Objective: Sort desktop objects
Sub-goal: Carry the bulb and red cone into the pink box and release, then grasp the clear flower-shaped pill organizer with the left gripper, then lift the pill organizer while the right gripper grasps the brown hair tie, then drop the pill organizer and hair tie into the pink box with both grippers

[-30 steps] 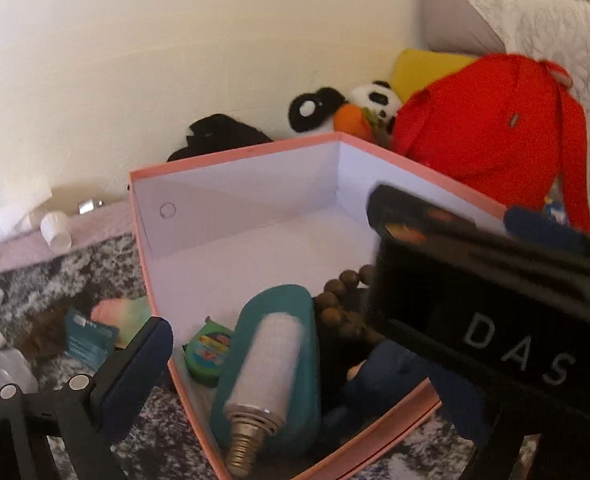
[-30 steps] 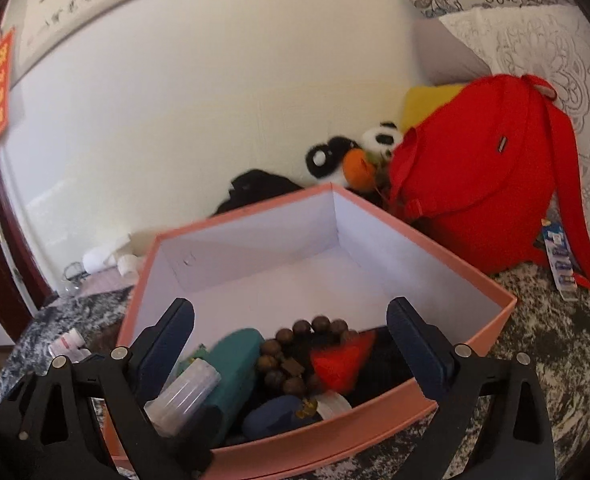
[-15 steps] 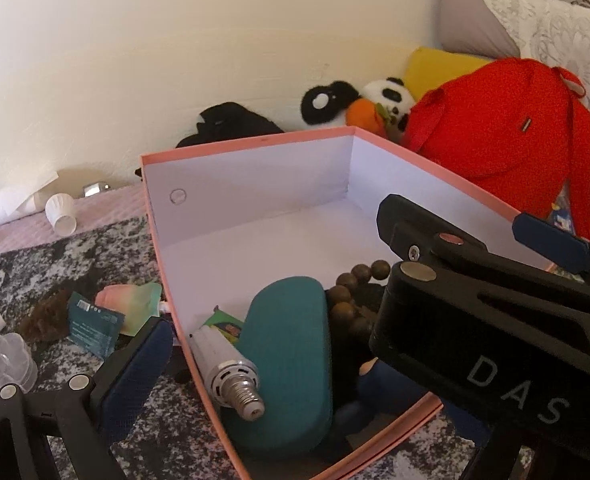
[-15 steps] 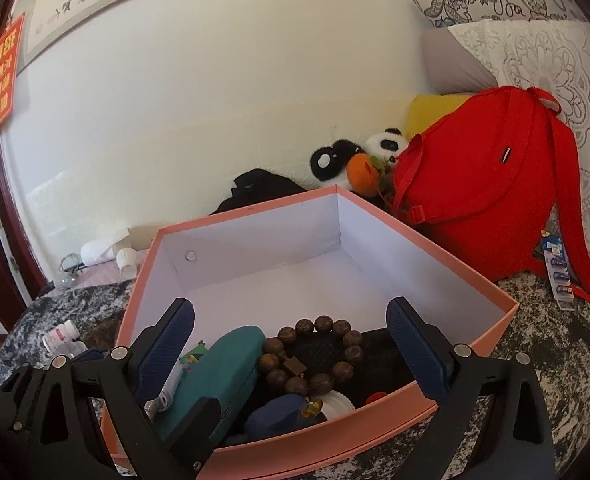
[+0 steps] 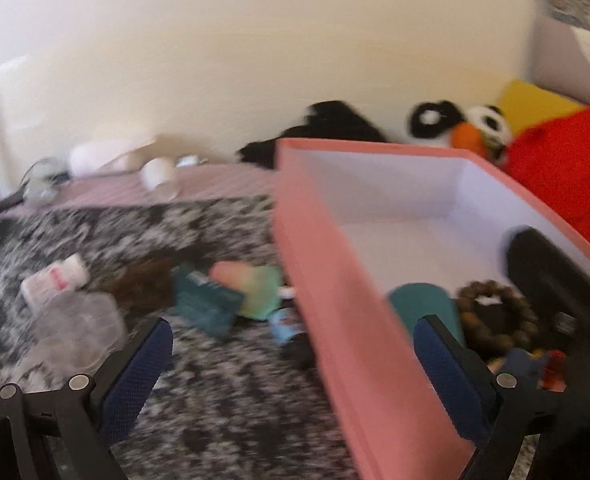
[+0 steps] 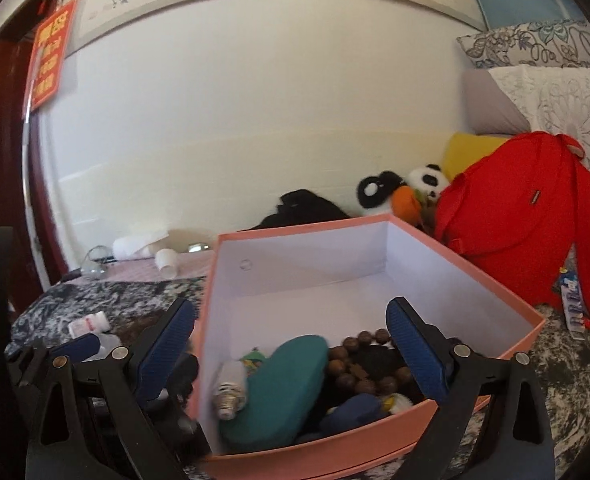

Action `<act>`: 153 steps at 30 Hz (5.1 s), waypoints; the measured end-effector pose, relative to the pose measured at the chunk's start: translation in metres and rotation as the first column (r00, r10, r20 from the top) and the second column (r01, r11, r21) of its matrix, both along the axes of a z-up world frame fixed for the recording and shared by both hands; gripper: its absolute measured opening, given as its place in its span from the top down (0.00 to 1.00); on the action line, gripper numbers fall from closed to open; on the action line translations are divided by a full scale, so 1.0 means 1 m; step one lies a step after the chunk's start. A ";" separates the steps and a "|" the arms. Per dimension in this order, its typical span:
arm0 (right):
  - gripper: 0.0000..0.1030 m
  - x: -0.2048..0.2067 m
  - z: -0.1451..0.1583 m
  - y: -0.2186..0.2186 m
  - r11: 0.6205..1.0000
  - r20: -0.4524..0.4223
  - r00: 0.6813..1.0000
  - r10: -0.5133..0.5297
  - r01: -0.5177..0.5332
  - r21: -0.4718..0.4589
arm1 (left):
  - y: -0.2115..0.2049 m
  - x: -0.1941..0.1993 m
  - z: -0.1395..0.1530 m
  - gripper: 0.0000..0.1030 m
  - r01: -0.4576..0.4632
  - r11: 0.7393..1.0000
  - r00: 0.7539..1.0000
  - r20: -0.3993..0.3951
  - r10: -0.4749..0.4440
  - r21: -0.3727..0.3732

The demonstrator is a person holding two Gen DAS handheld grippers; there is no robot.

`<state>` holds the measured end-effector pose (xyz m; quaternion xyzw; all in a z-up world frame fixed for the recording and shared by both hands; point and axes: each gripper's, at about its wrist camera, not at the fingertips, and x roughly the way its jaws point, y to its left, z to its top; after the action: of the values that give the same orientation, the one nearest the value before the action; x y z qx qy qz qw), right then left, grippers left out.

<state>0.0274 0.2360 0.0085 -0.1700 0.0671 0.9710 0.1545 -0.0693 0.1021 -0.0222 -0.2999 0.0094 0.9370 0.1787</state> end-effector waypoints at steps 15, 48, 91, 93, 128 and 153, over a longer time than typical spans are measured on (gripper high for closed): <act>0.04 -0.008 -0.006 -0.050 0.992 0.024 0.992 0.126 -0.125 -0.026 | -0.115 -0.095 -0.058 0.03 -0.314 0.942 0.941 0.094 0.325 -0.114; 0.05 -0.047 -0.004 -0.101 0.943 -0.018 0.946 0.325 -0.325 -0.065 | -0.170 -0.080 -0.066 0.02 -0.368 0.929 0.916 0.153 0.370 -0.040; 0.85 -0.060 -0.022 -0.138 0.925 0.214 0.900 0.381 -0.371 -0.086 | -0.133 -0.023 -0.037 0.02 -0.173 0.981 0.982 0.063 0.179 -0.086; 0.85 -0.032 -0.008 -0.130 0.955 0.168 0.941 0.295 -0.293 -0.038 | -0.121 -0.017 -0.025 0.02 -0.159 0.984 0.986 0.036 0.162 -0.076; 0.83 0.027 -0.032 0.085 1.000 0.230 0.973 -0.024 0.024 0.000 | 0.112 0.031 0.004 0.02 0.222 0.975 0.975 -0.035 -0.221 0.006; 0.00 0.031 -0.035 0.096 0.984 0.221 0.959 -0.176 0.166 0.063 | 0.103 0.028 -0.004 0.00 0.251 0.968 0.968 -0.006 -0.251 0.001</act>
<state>0.0581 0.3318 -0.0264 -0.2691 0.0425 0.9297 0.2479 -0.0412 0.2054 -0.0258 -0.2936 0.0470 0.9077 0.2962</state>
